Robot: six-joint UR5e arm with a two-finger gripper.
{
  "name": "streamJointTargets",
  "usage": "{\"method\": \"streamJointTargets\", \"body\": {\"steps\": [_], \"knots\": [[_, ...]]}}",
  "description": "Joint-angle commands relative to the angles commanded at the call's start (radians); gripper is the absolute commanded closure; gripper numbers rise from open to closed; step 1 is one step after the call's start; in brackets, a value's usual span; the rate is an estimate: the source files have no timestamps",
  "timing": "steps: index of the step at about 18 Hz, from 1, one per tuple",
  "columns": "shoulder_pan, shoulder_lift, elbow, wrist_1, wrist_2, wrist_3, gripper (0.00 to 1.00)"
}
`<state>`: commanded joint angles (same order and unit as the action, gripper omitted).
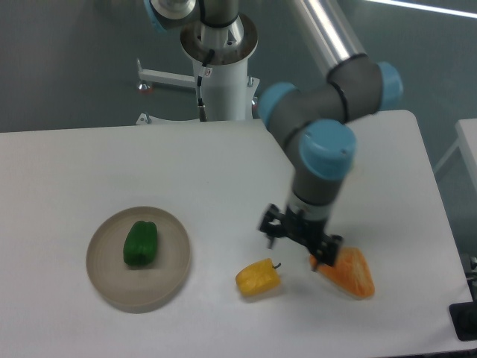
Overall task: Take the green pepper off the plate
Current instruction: 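Move the open gripper from the orange object over the green pepper, then lower the open gripper around the green pepper and close it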
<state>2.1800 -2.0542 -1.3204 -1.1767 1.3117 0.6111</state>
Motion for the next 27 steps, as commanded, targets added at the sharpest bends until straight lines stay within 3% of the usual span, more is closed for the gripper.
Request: {"method": "streamJointTargets", "body": {"steps": [2, 4, 8, 13, 27], "knots": [[-0.028, 0.026, -0.066, 0.081, -0.025, -0.112, 0.00], [-0.055, 0.049, -0.123, 0.127, -0.038, -0.194, 0.00], [-0.124, 0.068, -0.186, 0.153, -0.037, -0.249, 0.00], [-0.184, 0.075, -0.286, 0.295, -0.032, -0.278, 0.00], [-0.252, 0.008, -0.290, 0.302, -0.014, -0.278, 0.00]]}}
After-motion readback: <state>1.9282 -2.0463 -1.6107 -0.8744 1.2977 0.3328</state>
